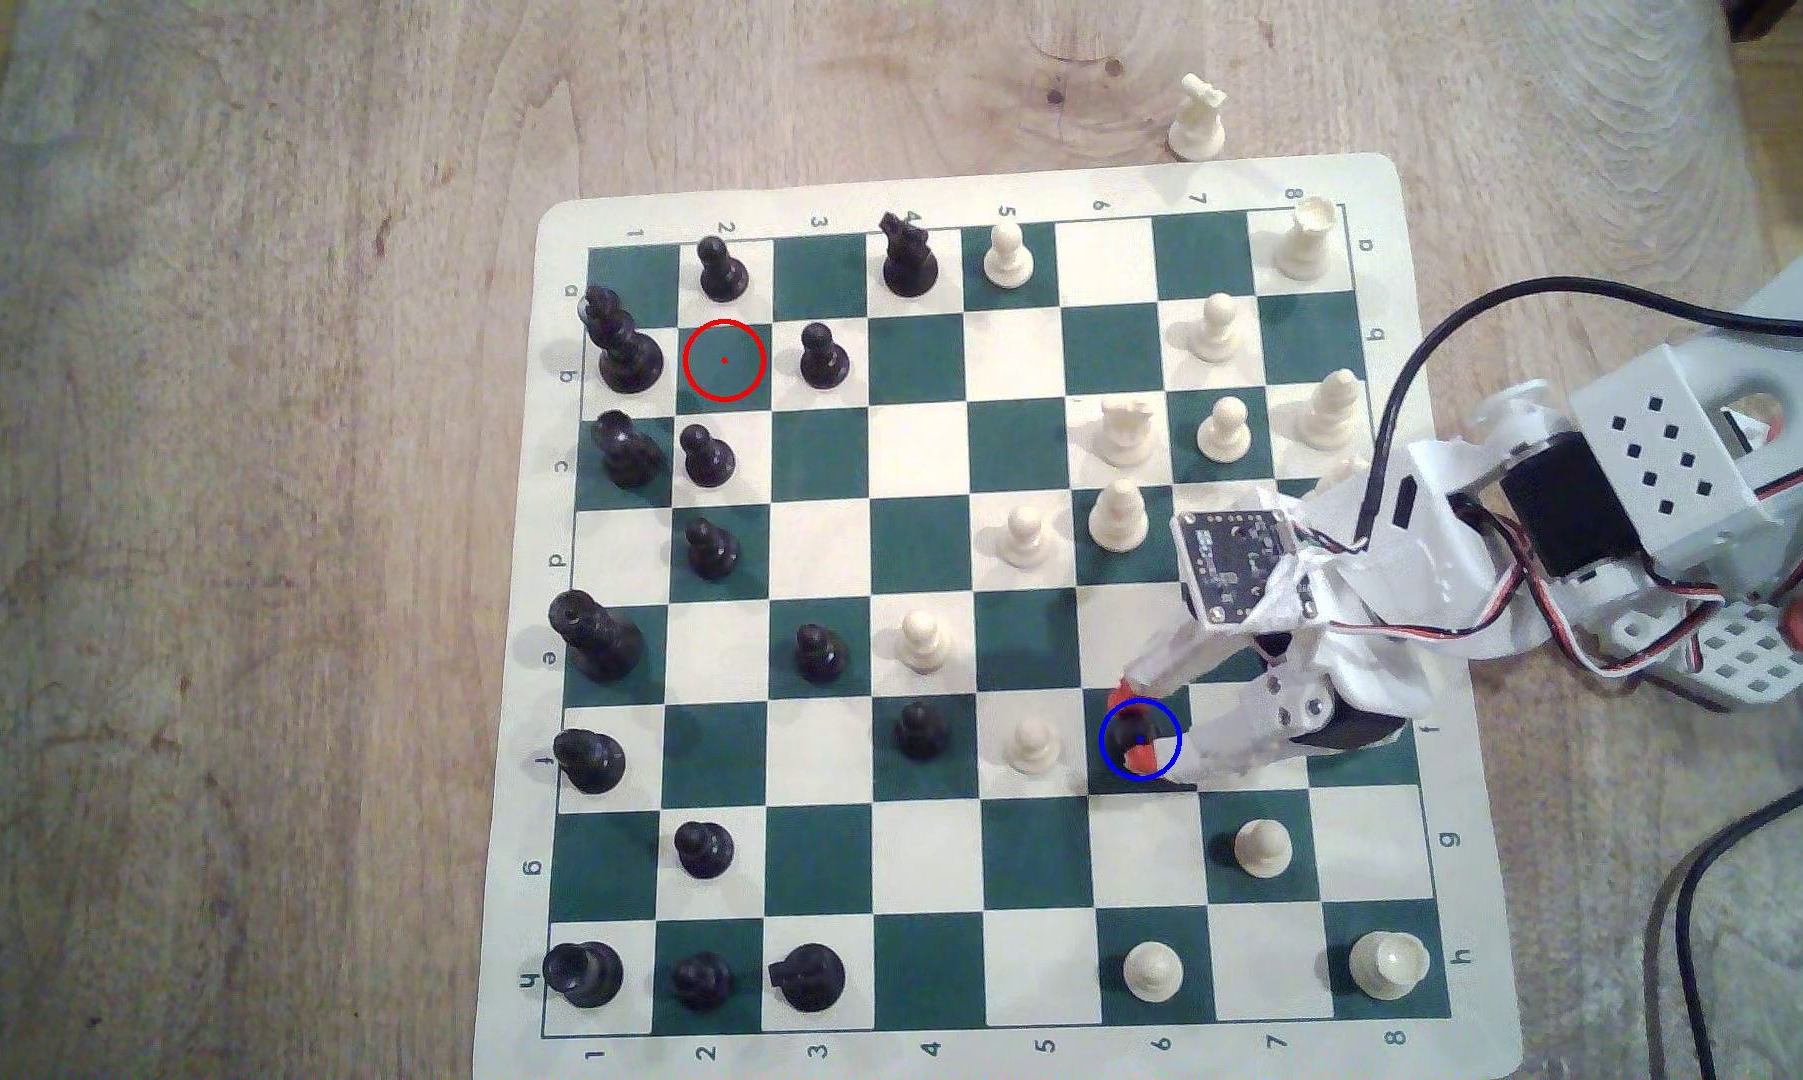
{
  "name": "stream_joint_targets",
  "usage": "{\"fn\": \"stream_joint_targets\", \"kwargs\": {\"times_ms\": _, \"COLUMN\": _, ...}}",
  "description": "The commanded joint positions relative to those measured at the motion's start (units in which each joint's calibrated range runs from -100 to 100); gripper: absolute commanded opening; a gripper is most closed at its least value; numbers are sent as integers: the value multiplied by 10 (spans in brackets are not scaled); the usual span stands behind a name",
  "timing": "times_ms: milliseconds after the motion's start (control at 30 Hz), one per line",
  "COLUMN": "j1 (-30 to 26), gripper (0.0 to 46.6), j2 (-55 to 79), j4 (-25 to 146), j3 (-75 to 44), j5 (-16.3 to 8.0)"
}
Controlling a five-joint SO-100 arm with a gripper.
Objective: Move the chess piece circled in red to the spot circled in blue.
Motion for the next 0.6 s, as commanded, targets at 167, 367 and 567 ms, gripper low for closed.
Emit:
{"fn": "stream_joint_targets", "kwargs": {"times_ms": 167, "j1": 3, "gripper": 107, "j2": -2, "j4": 3, "j3": -2, "j5": 4}}
{"fn": "stream_joint_targets", "kwargs": {"times_ms": 367, "j1": 12, "gripper": 129, "j2": -30, "j4": 33, "j3": -9, "j5": 4}}
{"fn": "stream_joint_targets", "kwargs": {"times_ms": 567, "j1": 13, "gripper": 177, "j2": -83, "j4": 86, "j3": -19, "j5": 1}}
